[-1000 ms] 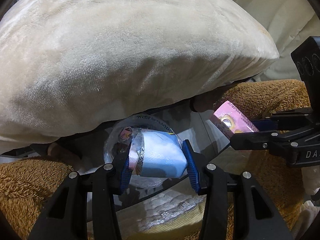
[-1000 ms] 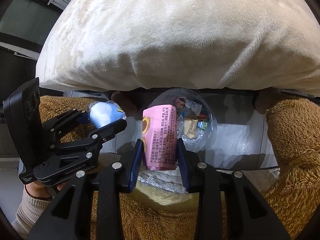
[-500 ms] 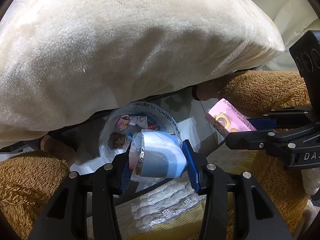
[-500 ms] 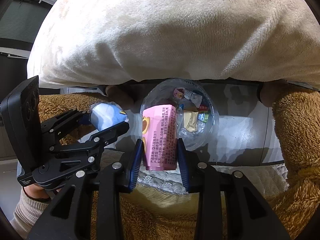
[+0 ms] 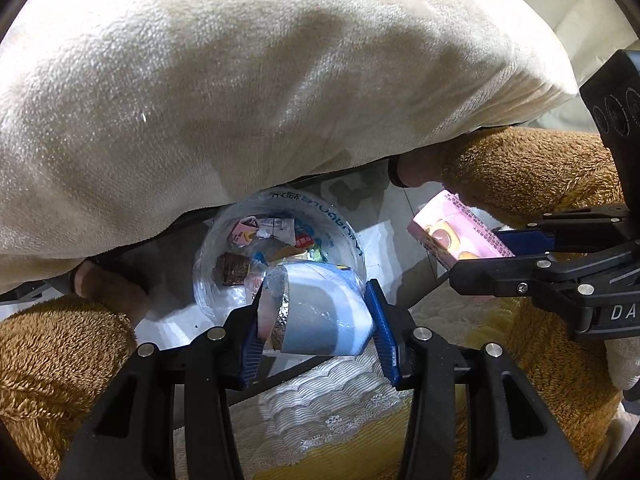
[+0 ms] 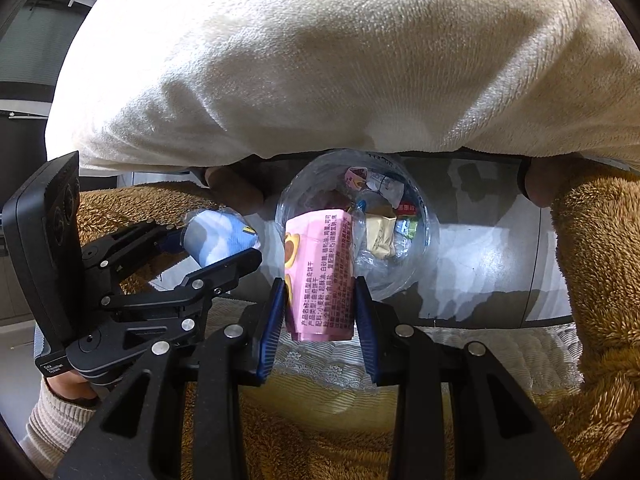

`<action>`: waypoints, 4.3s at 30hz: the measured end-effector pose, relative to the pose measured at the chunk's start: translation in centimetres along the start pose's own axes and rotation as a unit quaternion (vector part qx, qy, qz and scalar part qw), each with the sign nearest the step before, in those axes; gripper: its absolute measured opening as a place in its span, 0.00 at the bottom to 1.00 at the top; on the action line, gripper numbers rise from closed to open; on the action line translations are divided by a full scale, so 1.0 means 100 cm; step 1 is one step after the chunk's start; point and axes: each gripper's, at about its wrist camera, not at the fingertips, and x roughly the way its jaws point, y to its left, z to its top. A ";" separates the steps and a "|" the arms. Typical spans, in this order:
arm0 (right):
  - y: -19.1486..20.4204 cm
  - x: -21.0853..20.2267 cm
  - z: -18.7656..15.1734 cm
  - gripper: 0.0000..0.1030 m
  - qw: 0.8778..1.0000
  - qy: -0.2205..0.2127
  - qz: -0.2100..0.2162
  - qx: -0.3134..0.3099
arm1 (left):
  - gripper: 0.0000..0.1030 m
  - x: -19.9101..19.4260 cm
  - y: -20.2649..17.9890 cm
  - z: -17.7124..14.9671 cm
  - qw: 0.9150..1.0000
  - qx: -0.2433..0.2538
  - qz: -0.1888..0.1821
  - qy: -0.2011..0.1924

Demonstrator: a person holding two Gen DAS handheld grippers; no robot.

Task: Collect trash
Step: 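Lower blue can into bin with left tool while right tool lowers pink tube, then open left tool over the bin while right tool releases the pink tube, then move both open tools back over the white plastic bags on the bed, then grasp one white plastic bag with left tool while right tool grasps the other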

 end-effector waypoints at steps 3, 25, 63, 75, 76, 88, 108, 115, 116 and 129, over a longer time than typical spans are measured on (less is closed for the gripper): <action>0.000 -0.001 0.001 0.34 1.000 0.000 0.000 0.002 | 0.44 0.001 0.001 0.000 1.000 0.000 0.000 0.003; 0.008 -0.024 -0.003 0.47 1.000 -0.027 0.004 0.006 | 0.59 -0.014 0.010 -0.003 1.000 -0.027 0.014 -0.008; 0.050 -0.196 -0.098 0.47 0.964 -0.256 -0.003 -0.076 | 0.59 -0.201 -0.063 -0.028 0.964 0.039 0.072 -0.252; 0.050 -0.199 -0.034 0.47 0.967 -0.240 -0.002 -0.081 | 0.59 -0.198 -0.037 0.026 0.967 0.028 0.069 -0.246; 0.051 -0.200 -0.028 0.47 0.967 -0.241 -0.004 -0.082 | 0.59 -0.197 -0.033 0.032 0.967 0.027 0.069 -0.245; 0.058 -0.201 0.059 0.47 0.969 -0.232 0.001 -0.083 | 0.59 -0.195 0.013 0.093 0.967 0.014 0.066 -0.247; 0.072 -0.190 0.212 0.47 0.963 -0.253 -0.028 -0.082 | 0.59 -0.187 0.094 0.209 0.965 0.000 0.072 -0.254; 0.074 -0.180 0.256 0.47 0.964 -0.250 -0.042 -0.081 | 0.59 -0.180 0.114 0.244 0.962 0.009 0.060 -0.265; 0.073 -0.178 0.263 0.48 0.964 -0.249 -0.044 -0.078 | 0.59 -0.177 0.118 0.248 0.962 0.008 0.058 -0.267; 0.070 -0.154 0.341 0.59 0.967 -0.242 -0.062 -0.056 | 0.59 -0.172 0.155 0.278 0.962 0.001 0.026 -0.273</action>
